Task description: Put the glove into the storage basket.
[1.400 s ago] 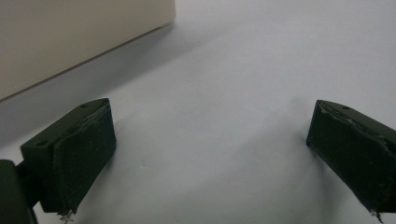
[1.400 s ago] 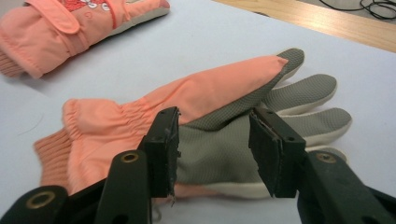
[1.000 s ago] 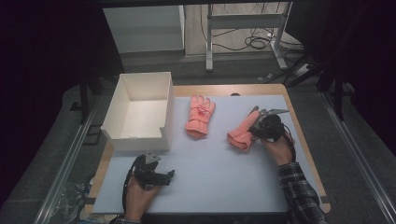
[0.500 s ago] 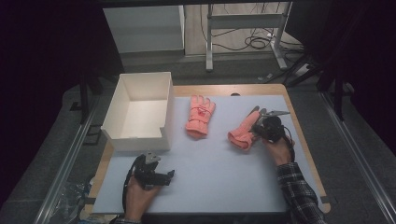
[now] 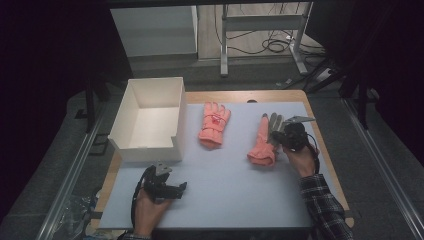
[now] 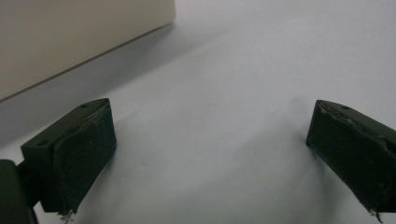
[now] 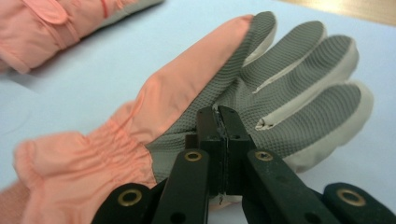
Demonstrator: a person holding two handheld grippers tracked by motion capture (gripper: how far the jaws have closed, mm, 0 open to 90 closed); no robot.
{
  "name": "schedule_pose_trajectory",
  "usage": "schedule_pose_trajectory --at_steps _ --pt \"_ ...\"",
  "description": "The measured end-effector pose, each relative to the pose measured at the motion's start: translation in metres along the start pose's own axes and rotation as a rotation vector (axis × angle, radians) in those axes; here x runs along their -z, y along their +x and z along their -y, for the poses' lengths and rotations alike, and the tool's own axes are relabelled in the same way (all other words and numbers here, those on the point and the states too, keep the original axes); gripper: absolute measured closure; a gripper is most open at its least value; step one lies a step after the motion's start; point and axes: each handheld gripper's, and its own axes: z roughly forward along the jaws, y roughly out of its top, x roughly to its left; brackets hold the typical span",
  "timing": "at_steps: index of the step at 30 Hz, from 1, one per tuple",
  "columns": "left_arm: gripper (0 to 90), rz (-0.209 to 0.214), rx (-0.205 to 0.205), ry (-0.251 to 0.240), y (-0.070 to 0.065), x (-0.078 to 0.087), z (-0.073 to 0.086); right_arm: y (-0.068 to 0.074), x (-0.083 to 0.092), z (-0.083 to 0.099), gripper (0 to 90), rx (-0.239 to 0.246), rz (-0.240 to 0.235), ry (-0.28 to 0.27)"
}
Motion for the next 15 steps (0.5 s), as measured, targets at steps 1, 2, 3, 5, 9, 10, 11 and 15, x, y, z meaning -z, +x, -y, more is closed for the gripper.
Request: schedule_pose_trajectory --at_steps 1,2,3,5,9,10,11,15 --pt "1.6 0.0 0.0 0.0 0.0 0.0 0.0 0.001 0.002 -0.001 89.2 0.003 -0.005 -0.005" --pt "1.6 0.0 0.0 0.0 0.0 0.0 0.0 0.003 0.004 -0.002 89.2 0.008 -0.009 -0.009" --pt "1.6 0.0 0.0 0.0 0.0 0.0 0.0 0.005 0.006 -0.003 89.2 0.012 -0.014 -0.012" --pt "1.6 0.0 0.0 0.0 0.0 0.0 0.0 0.008 0.01 -0.005 89.2 0.016 -0.025 -0.023" --pt "1.6 -0.001 0.0 0.0 0.0 0.0 0.0 0.016 0.018 -0.008 89.2 0.016 -0.067 -0.04" --pt "1.6 -0.001 0.0 0.0 0.0 0.0 0.0 0.019 0.019 -0.008 89.2 0.019 -0.075 -0.046" --pt "1.6 -0.001 -0.001 0.001 0.0 0.0 0.0 0.022 0.021 -0.009 89.2 0.02 -0.086 -0.051" --pt "1.6 -0.001 -0.001 0.002 0.0 0.0 0.0 0.036 0.028 -0.011 89.2 0.029 -0.129 -0.062"
